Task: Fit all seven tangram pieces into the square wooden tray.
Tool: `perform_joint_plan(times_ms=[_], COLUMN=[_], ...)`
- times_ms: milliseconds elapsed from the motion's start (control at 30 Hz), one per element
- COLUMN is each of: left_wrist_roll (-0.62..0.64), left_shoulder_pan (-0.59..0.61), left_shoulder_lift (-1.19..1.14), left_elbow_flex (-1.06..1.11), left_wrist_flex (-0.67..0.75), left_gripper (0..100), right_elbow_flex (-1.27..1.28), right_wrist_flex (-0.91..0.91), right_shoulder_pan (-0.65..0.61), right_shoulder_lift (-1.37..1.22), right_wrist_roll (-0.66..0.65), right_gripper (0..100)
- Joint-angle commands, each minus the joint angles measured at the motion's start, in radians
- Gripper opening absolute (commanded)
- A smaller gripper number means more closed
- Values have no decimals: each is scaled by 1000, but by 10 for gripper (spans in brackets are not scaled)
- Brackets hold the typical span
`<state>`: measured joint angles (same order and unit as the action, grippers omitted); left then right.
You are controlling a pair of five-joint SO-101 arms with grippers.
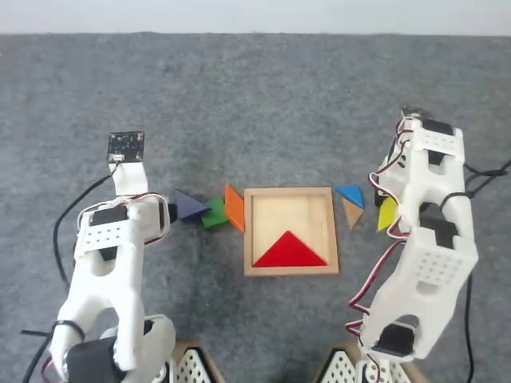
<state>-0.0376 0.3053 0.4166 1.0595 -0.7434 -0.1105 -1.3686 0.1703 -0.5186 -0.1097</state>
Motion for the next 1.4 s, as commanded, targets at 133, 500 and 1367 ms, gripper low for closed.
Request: perform_joint_plan(times_ms=[133,500,1367], left_wrist_roll=[6,6,6], left_shoulder_pan=[6,6,0], left_shoulder_lift=[2,2,2], left_elbow_flex=[-16,-16,-15], left_wrist_flex=[43,40,37], left_gripper=[220,220,220], right_elbow_flex=[-6,57,81], right_wrist_flex=[-127,-177,61], right_shoulder_pan=[-127,-414,-662], right_shoulder_lift=[246,366,271], right_wrist_roll=[57,164,203], right_gripper=[117,115,114])
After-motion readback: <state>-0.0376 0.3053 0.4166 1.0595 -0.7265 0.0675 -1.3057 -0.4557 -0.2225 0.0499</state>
